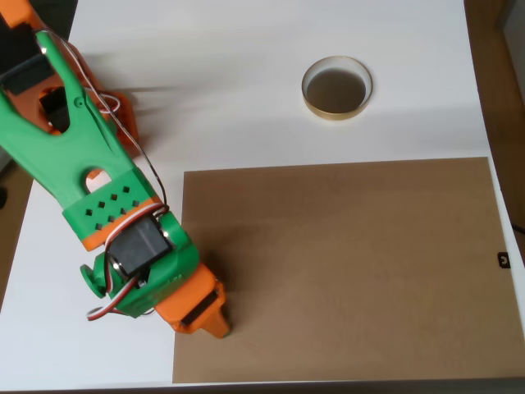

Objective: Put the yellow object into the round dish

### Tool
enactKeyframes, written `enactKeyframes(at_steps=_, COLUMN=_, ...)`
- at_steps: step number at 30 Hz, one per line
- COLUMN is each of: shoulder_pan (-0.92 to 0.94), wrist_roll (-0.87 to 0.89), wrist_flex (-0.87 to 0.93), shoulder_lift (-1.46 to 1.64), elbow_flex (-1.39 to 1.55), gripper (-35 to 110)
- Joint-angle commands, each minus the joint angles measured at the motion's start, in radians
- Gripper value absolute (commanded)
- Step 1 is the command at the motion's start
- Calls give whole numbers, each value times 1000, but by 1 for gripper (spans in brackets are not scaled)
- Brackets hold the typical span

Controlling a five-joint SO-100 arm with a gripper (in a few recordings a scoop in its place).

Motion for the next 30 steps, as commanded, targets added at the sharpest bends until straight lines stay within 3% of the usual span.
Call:
enactKeyframes(at_steps=1, shoulder_pan=20, wrist_roll=-14, wrist_flex=-3, shoulder_lift=15, elbow_flex=-57, gripper=21)
enactKeyframes(at_steps=6, shoulder_pan=21, wrist_roll=-15, wrist_flex=-3, shoulder_lift=12, elbow_flex=-60, gripper=18)
enactKeyframes(at_steps=14, shoulder_pan=23, wrist_roll=-18, wrist_flex=-3, shoulder_lift=14, elbow_flex=-58, gripper=0)
enactKeyframes(at_steps=30, shoulder_pan=-41, wrist_roll=-58, wrist_flex=25, shoulder_lift=433, elbow_flex=123, gripper=0)
